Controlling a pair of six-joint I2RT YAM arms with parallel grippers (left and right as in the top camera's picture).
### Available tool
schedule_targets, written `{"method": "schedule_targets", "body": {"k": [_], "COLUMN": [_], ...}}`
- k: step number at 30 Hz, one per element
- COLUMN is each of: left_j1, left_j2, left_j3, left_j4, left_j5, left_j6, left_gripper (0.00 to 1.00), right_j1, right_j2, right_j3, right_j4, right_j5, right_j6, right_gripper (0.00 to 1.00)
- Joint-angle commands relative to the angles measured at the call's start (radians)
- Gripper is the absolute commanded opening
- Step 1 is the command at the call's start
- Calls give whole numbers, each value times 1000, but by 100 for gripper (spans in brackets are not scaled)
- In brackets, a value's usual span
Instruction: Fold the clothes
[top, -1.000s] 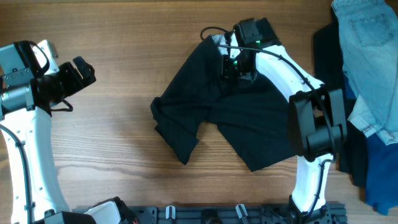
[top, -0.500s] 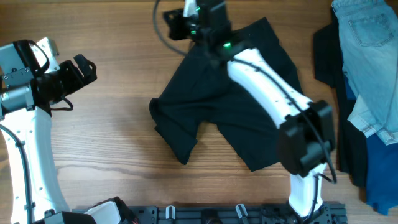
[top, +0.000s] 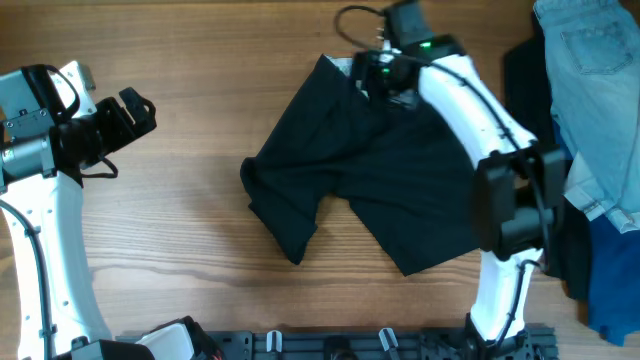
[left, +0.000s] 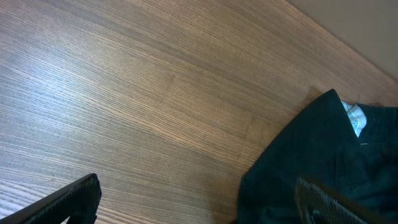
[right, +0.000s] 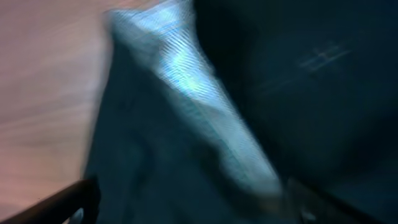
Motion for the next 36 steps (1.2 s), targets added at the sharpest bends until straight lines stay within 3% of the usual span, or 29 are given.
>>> {"method": "schedule_targets", "body": {"k": [1, 7, 15, 16, 18, 27, 36], "left_j1": [4, 4, 4, 4, 4, 4, 4], "left_j2": [-3, -3, -3, -3, -3, -3, -3], "left_j3": [19, 19, 19, 19, 19, 19, 19], "left_j4": [3, 2, 2, 2, 2, 9, 22], "left_j5": [16, 16, 16, 16, 16, 15, 16], "left_j6": [-1, -1, -1, -1, -1, -1, -1], "left_gripper": [100, 100, 100, 100, 100, 100, 100], "right_j1": [29, 53, 77, 81, 86, 152, 292], "right_j2": [-38, -26, -26, -26, -26, -37, 31], "right_j3": [-50, -145, -258, -258, -258, -62, -40], "right_j4": [-46, 2, 251, 259, 282, 454, 888], "right_j5": [42, 71, 101, 101, 96, -3, 72], "right_j6": [47, 116, 196, 195, 193, 89, 93], "right_gripper": [96, 93, 47, 38, 7, 4, 4]}}
